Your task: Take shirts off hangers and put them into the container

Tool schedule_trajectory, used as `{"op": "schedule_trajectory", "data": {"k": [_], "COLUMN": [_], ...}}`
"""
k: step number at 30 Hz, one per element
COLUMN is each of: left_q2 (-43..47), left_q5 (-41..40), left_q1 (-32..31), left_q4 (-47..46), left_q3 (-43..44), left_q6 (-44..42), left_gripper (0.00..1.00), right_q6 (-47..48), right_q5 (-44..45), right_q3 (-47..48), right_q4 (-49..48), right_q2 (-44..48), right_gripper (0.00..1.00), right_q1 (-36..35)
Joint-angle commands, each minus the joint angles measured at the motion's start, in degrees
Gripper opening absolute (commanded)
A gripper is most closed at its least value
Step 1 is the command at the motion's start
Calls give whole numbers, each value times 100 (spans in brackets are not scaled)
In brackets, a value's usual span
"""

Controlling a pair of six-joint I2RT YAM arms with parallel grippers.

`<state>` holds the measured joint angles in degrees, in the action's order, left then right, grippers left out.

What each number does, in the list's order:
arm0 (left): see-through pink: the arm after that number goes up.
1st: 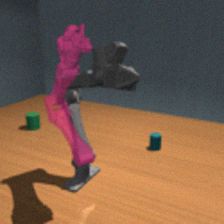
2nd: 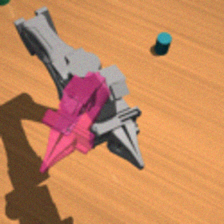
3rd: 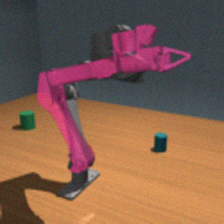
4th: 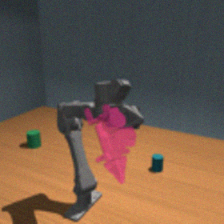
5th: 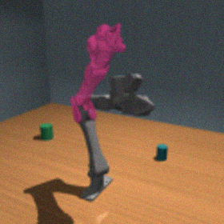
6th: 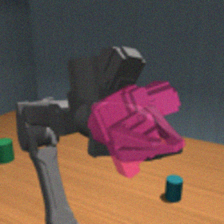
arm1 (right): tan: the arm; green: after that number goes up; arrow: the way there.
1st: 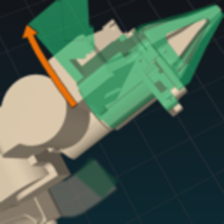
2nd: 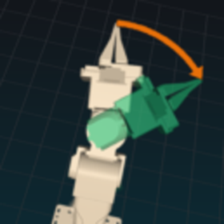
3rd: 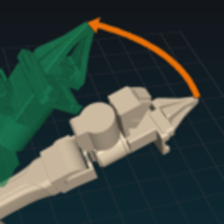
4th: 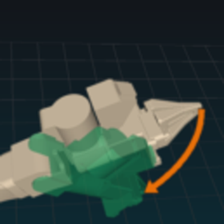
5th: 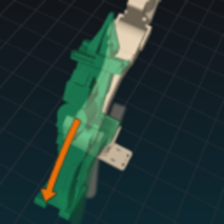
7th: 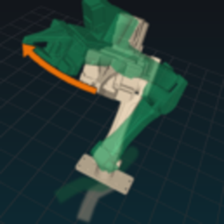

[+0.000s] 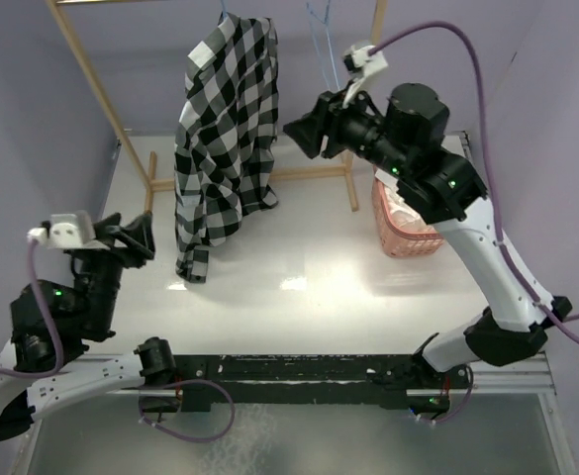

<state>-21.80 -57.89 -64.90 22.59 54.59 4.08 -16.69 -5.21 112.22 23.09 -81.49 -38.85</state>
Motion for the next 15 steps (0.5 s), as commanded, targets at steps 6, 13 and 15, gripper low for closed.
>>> {"op": "schedule_trajectory", "data": {"k": [6, 13, 15], "left_q2": [-1426, -2710, -3121], "left_q5": [-1128, -547, -164], "left_q1": [22, 110, 266], "left_q4": [-3156, -3026, -2615], "left_q3": [771, 1169, 1569], "left_q6": [-2564, -2278, -1965], "left_gripper": [63, 63, 63], "right_q6": [710, 779, 830], "right_q5": [494, 1172, 1486], "right_q3": [1035, 926, 756], "right_q4": [383, 452, 464], "right_q2": [-734, -573, -388], "right_gripper": [50, 49, 49], "right_q1": [-901, -984, -984]}}
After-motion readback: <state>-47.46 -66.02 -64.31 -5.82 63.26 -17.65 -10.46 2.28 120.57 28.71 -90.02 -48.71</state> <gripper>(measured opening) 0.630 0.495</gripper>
